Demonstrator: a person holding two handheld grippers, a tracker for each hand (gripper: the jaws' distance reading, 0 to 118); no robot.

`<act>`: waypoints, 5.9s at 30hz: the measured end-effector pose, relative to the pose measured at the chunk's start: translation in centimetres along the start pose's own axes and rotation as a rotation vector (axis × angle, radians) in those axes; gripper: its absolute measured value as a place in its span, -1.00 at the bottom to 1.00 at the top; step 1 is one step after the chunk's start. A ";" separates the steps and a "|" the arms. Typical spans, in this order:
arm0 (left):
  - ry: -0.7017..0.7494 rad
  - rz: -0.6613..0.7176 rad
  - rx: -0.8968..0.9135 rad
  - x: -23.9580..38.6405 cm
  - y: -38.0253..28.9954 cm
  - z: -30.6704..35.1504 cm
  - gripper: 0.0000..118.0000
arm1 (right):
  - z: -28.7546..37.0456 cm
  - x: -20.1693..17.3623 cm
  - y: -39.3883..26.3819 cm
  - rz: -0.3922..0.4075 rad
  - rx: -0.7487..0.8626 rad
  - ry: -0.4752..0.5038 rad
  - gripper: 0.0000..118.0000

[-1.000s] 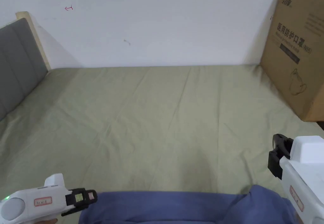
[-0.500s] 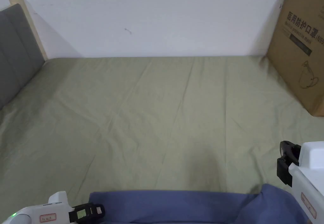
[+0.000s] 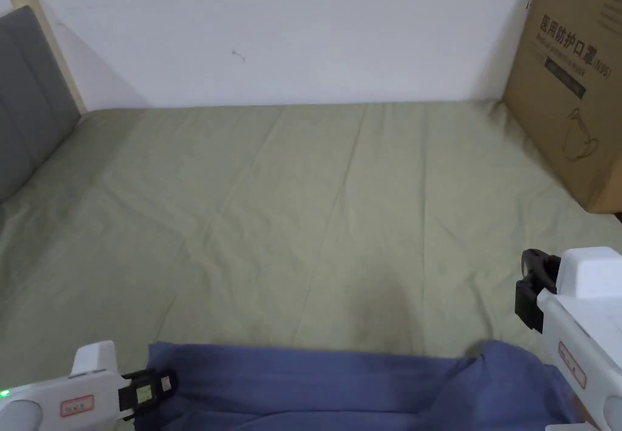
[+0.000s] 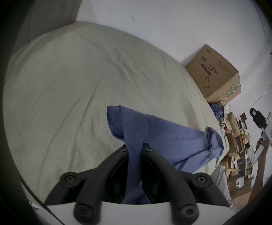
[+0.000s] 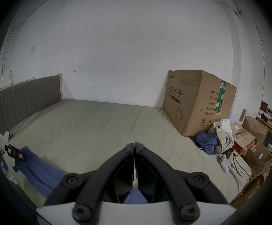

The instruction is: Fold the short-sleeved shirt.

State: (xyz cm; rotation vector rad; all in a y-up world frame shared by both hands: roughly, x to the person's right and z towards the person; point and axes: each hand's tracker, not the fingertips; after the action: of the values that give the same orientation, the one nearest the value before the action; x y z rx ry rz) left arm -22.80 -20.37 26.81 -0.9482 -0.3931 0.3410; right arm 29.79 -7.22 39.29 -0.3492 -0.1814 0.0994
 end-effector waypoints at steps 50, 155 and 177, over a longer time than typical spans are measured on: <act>0.086 -0.214 -0.001 20.0 -1.2 -4.0 0.49 | 4.1 5.1 -1.1 -0.064 0.028 -0.024 -1.00; -0.071 -0.264 -0.247 26.0 1.2 -5.3 -0.89 | 4.6 6.5 -2.1 -0.098 0.005 -0.007 -1.00; -0.065 -0.383 -0.349 34.9 -6.1 -16.1 0.41 | 5.6 8.8 -3.5 -0.103 -0.034 -0.069 -1.00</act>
State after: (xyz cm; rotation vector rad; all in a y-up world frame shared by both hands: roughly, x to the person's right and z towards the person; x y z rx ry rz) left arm 16.01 -19.59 29.55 -1.1765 -0.6971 -0.0503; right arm 37.54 -7.54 47.04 -0.3695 -0.2695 0.0064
